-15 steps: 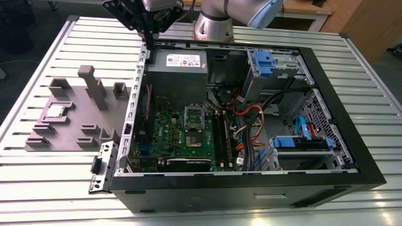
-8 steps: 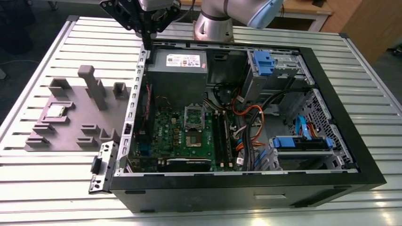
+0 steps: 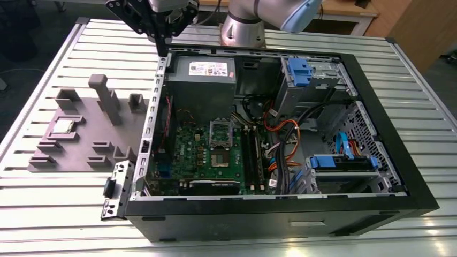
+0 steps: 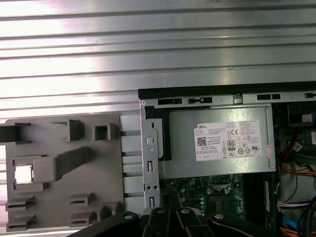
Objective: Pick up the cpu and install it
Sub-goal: 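Reach for the cpu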
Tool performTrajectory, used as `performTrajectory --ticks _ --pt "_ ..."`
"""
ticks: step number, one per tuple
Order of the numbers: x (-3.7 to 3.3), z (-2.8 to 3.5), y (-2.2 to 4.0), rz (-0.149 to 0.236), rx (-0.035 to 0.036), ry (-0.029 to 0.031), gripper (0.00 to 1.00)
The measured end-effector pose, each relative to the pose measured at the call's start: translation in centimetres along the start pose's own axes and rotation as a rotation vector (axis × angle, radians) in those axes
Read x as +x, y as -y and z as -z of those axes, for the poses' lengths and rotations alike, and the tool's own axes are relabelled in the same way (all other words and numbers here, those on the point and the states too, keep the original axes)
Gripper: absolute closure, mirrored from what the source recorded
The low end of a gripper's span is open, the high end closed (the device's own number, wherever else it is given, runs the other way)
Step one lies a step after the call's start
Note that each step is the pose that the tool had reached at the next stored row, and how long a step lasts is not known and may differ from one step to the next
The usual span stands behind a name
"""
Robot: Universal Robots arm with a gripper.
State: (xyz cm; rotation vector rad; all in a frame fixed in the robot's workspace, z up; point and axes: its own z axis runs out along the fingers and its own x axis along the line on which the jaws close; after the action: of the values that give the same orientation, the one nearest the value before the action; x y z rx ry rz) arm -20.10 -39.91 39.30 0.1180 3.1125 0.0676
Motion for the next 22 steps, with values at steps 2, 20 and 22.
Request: performTrajectory --ticks 2,20,22 --pt "0.24 0.01 0.02 0.0 0.0001 -0.0001 0.89" --pt "0.95 0.02 0.08 0.0 0.0 0.0 0.89" --pt "1.06 0.03 0.09 0.0 0.0 -0.0001 0.89"
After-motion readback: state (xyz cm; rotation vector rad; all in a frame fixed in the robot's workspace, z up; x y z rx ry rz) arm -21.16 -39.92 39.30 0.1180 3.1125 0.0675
